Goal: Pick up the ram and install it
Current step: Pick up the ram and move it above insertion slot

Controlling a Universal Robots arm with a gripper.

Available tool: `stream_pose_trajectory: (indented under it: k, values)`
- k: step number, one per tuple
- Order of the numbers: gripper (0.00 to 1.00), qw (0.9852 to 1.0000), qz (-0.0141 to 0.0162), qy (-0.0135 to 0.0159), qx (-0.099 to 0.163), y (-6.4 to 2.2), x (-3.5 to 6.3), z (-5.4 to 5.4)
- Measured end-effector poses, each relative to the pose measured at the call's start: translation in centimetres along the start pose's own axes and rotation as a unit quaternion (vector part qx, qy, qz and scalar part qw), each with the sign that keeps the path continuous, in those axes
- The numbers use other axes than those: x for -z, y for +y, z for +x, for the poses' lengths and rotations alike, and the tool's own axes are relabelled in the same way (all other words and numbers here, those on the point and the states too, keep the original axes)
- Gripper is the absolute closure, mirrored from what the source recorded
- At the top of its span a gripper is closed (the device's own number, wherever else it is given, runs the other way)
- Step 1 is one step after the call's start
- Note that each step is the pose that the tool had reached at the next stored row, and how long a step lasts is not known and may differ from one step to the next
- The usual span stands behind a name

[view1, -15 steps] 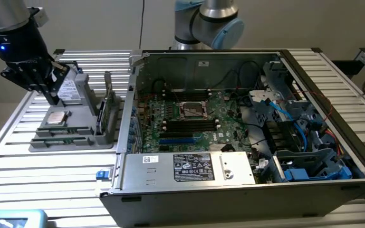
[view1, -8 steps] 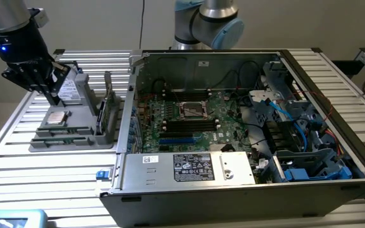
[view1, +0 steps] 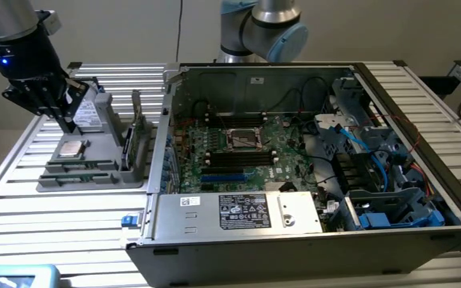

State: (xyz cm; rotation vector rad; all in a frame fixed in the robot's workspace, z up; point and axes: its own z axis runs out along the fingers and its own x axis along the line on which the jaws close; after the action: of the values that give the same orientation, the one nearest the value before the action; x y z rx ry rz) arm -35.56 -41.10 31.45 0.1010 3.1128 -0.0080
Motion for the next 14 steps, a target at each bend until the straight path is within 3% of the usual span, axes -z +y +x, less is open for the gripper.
stream_pose_trajectory:
  k: [3,7,11,14]
  values:
    - [0.89,1.0000,-0.0001,-0.0005,0.000,0.03,-0.01,0.03]
    - [0.89,0.9995,-0.0010,-0.0010,0.033,0.02,-0.02,0.02]
    - [0.89,0.9976,-0.0020,-0.0012,0.070,0.02,-0.04,0.02]
    - [0.89,0.9953,-0.0028,-0.0013,0.096,0.02,-0.05,0.02]
